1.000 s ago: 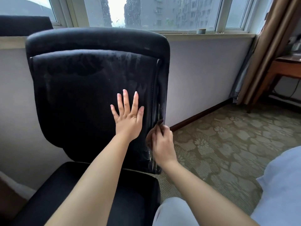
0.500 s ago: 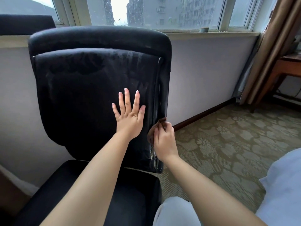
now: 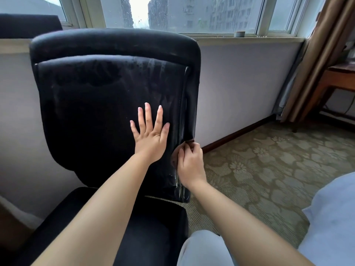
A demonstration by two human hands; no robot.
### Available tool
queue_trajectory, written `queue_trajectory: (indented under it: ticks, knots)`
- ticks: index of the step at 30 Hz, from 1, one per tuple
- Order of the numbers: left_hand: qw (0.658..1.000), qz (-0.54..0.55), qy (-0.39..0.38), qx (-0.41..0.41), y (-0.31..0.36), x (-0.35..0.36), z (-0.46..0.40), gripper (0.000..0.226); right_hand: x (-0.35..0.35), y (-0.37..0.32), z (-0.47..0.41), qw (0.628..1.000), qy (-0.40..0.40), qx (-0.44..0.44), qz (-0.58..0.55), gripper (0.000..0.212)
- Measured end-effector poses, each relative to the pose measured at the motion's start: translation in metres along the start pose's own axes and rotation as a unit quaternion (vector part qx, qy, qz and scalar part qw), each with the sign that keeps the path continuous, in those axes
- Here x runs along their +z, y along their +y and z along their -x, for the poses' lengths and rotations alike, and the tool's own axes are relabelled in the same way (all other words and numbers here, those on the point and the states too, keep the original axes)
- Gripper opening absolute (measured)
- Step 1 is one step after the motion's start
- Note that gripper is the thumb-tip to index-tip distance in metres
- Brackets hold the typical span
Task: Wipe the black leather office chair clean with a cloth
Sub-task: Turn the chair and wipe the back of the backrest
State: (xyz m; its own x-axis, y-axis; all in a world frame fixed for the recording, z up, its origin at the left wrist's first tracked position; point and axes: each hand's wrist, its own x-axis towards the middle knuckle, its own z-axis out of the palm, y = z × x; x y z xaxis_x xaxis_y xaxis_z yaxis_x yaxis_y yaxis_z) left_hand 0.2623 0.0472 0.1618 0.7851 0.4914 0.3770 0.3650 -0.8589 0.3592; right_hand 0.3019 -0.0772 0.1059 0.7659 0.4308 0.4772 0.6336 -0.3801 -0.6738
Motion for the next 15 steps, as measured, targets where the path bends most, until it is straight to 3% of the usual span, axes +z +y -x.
queue_trajectory:
  ticks: [9, 15]
  knots:
    - [1.000, -0.018, 0.010, -0.014, 0.010, -0.015, 0.011, 0.055, -0.036, -0.053, -0.066, 0.993, 0.099, -0.059, 0.021, 0.035]
    - [0.999, -0.019, -0.025, -0.027, 0.014, -0.018, 0.011, 0.057, -0.041, -0.060, -0.076, 0.992, 0.090, -0.071, 0.052, 0.040]
